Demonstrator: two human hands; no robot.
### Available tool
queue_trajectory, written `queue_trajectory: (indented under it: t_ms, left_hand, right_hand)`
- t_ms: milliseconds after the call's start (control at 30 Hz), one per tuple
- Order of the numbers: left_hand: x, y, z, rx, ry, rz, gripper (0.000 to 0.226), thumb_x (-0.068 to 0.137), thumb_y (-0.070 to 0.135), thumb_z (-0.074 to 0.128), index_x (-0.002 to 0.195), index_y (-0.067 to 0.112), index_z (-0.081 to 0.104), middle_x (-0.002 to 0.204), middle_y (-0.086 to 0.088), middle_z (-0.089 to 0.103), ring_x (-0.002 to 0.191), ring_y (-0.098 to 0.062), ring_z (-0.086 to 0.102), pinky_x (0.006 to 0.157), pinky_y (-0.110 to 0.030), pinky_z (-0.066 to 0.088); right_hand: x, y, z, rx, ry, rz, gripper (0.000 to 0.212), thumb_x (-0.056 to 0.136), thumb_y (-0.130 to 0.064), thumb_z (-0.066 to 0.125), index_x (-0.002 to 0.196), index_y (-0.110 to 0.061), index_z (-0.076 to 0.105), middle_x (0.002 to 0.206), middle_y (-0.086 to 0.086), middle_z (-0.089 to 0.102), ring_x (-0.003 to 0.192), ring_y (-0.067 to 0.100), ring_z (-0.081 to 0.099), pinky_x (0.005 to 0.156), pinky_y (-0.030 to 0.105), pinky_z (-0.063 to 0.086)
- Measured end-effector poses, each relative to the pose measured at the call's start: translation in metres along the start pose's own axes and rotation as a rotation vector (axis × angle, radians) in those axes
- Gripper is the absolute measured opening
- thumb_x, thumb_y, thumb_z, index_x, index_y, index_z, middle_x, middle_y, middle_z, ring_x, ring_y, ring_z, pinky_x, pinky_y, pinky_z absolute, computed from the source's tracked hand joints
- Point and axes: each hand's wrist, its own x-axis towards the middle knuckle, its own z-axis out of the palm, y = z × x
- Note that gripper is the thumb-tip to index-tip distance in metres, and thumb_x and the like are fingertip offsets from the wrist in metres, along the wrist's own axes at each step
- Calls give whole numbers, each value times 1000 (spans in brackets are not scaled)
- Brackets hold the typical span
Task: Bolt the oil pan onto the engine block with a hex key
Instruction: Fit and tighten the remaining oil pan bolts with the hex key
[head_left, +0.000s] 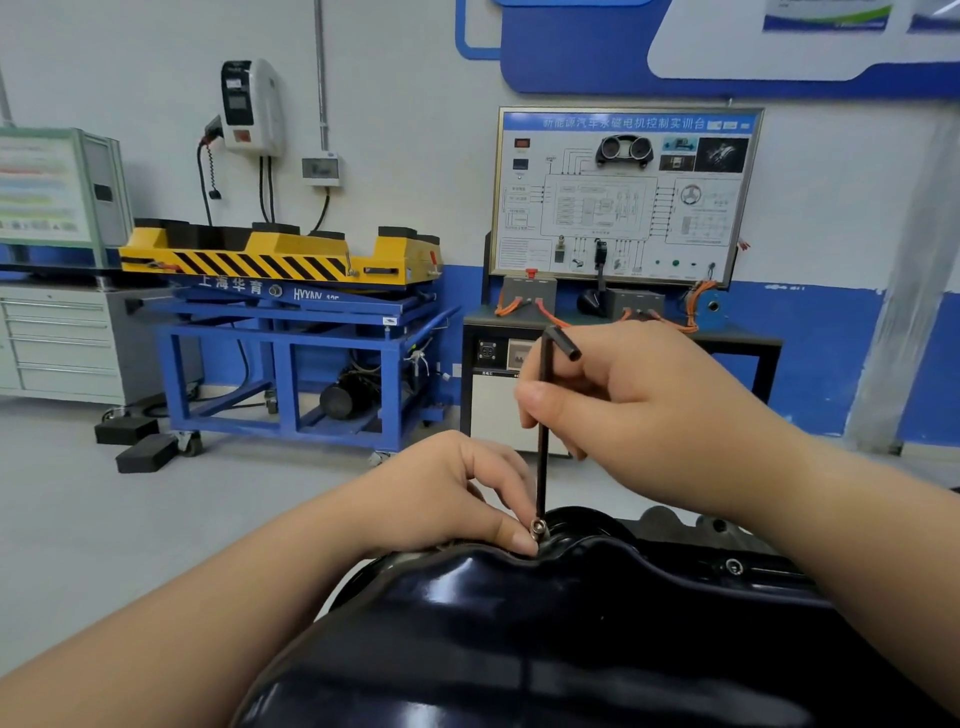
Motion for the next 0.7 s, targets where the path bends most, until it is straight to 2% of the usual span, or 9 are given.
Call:
queue_trajectory:
  t_ms: [100,233,300,400,500,633,700]
  left_hand:
    - [1,-1,-1,4,-2,11,18,66,12,80,66,29,73,85,7,66,78,-9,61,77,-23,43]
    - [1,-1,1,10,21,20,17,63,18,79,62,34,71,84,5,66,82,-17,63,83,-32,48]
    - [1,-3,0,16,22,14,13,63,17,79,64,29,72,83,3,66,82,-17,63,82,-32,49]
    - [1,-4,-1,3,10,5,13,67,7,80,68,18,73,80,-1,67,76,-11,63,75,-20,47]
    - [0,-5,-1,25,15,-16,9,68,9,79,75,11,73,76,3,68,72,-5,62,73,-16,47]
    - [-2,-6,-3,-6,17,-44,14,68,14,79,73,25,73,66,11,65,62,0,58,66,-13,45]
    - [-3,-7,-3,-37,12,-44,17,68,12,78,72,27,73,62,12,64,59,1,58,63,-11,45]
  right_hand:
    - [-1,-1,-1,52,33,-27,25,80,-30,49,72,-10,62,52,-8,51,58,11,49,58,24,40]
    - [-1,-1,0,67,-11,-38,22,80,-30,48,70,-17,61,54,-11,53,56,9,50,58,22,40]
    - [0,0,1,43,-37,-40,21,80,-31,48,70,-18,61,55,-11,55,56,8,50,57,21,39]
    - [-1,0,1,14,-53,-76,19,85,-25,53,69,-18,61,54,-9,56,54,4,49,55,17,37]
    - [-2,-1,-1,-11,-79,-131,17,86,-21,57,70,-18,63,58,-7,58,55,3,51,56,16,38]
    - [-2,0,-5,-40,-145,-191,15,88,-14,63,73,-13,68,60,-6,60,58,4,55,56,21,43]
    - [-3,0,-7,-44,-171,-209,14,87,-13,65,73,-14,68,56,-10,58,57,1,56,56,17,43]
